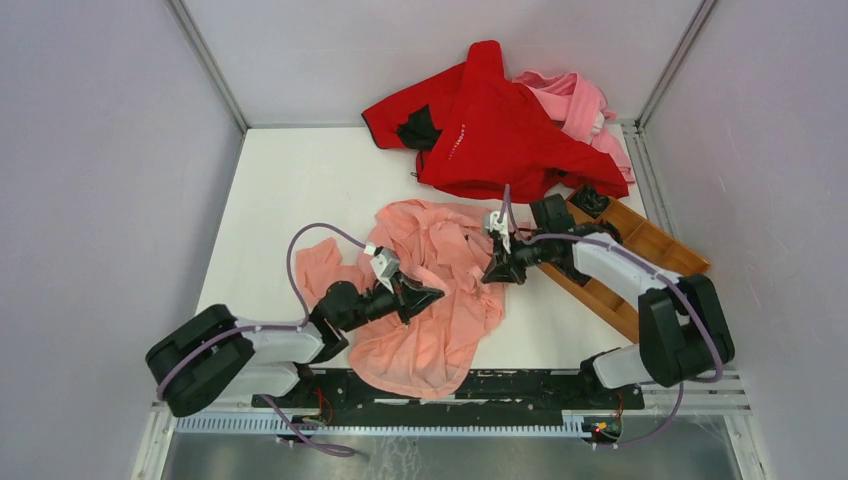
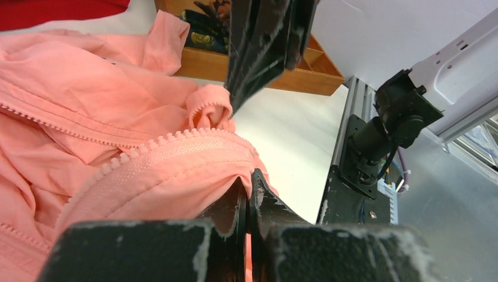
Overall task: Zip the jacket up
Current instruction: Adjust the zipper on the jacket.
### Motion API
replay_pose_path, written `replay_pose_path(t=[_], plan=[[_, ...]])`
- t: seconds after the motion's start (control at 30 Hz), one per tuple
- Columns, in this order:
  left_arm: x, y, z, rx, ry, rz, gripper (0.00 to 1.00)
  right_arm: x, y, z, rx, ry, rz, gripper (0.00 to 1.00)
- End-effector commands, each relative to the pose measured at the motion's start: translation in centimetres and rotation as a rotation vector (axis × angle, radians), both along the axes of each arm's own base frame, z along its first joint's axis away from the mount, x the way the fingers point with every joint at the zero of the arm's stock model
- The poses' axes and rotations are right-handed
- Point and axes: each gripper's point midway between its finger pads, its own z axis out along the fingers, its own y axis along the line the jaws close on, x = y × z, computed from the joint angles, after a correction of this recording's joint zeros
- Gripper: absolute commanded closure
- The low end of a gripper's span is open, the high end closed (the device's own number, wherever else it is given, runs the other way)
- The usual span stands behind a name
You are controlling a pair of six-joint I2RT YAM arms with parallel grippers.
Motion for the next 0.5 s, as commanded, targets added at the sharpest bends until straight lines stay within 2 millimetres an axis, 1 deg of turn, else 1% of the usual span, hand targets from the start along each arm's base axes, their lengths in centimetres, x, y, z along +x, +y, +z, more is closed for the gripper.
replay_pose_path(t=[0.0,0.13,0.23,0.37,0.43,0.47], plan=[[1.7,-1.6,2.6,-0.101,-0.005,0.020,0.98,1.5,-0.3,0.9,-0.091,0.061,0.032,0.98],[2.5,-2.1,2.1,-0.087,-0.010,0.034,0.98,4.5,-0.3,1.0,-0.204,0.100,0.025,0.97],[2.7,-2.0,2.0,-0.075,-0.016,0.045,0.98,6.5,0.0,0.6,-0.263,0.111,0.021,0.96],[2.9,-1.8,1.7,-0.047,-0.023,0.059,0.98,9.0,-0.1,-0.4,-0.335,0.110,-0.005,0.91],[2.9,-1.7,1.6,-0.036,-0.025,0.061,0.98,10.0,-0.1,-0.7,-0.355,0.106,-0.017,0.87],[2.9,-1.6,1.5,-0.031,-0.025,0.064,0.98,10.2,-0.1,-0.8,-0.353,0.111,-0.021,0.86]])
